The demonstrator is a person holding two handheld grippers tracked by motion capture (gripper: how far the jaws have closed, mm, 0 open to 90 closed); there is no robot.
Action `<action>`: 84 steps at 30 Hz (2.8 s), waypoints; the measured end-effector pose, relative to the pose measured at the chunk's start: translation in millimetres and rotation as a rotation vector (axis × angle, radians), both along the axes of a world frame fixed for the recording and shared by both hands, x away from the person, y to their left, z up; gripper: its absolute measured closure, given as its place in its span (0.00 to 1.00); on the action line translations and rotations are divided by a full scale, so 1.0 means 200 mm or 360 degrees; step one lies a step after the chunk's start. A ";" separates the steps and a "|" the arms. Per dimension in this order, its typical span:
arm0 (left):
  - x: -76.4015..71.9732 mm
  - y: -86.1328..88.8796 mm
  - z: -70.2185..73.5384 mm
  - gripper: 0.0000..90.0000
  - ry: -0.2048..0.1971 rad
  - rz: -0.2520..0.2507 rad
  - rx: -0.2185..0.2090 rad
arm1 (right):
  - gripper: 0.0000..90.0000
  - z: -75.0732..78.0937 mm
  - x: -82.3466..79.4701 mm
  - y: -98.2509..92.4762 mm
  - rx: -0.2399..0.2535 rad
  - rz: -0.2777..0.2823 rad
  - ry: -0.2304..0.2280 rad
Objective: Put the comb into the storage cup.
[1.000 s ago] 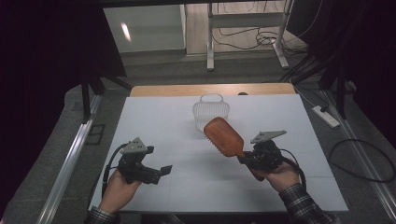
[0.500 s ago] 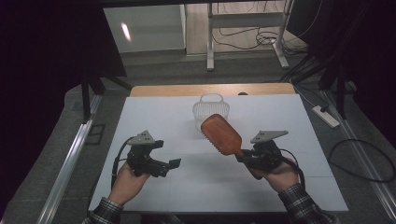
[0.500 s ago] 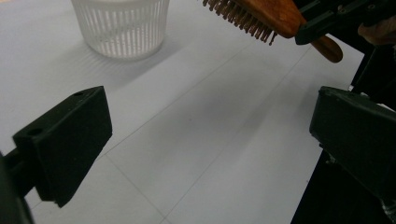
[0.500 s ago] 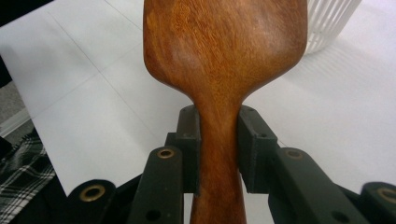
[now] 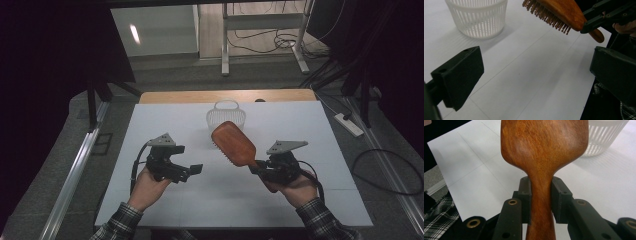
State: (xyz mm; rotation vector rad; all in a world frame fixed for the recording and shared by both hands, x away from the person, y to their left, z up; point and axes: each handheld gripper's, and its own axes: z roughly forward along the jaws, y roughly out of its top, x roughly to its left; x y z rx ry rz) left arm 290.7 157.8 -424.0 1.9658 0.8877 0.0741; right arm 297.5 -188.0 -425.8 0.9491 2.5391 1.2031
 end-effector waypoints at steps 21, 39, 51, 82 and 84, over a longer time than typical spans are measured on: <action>0.13 -0.12 0.01 0.00 0.0052 -0.0063 -0.0101 | 0.80 0.02 -0.03 0.04 0.0070 0.0036 -0.0028; 0.18 -0.19 -0.02 0.00 0.0138 -0.0099 -0.0208 | 0.80 0.02 -0.07 0.09 0.0113 0.0096 -0.0020; 0.18 -0.23 -0.04 0.00 0.0185 -0.0142 -0.0241 | 0.80 -0.01 -0.09 0.15 0.0120 0.0139 -0.0011; 0.22 -0.21 -0.07 0.39 0.0480 -0.0194 -0.0378 | 0.80 -0.06 -0.09 0.18 0.0052 0.0179 -0.0025; 0.23 -0.18 -0.08 0.46 0.0530 -0.0235 -0.0493 | 0.80 -0.07 -0.09 0.18 0.0033 0.0193 -0.0024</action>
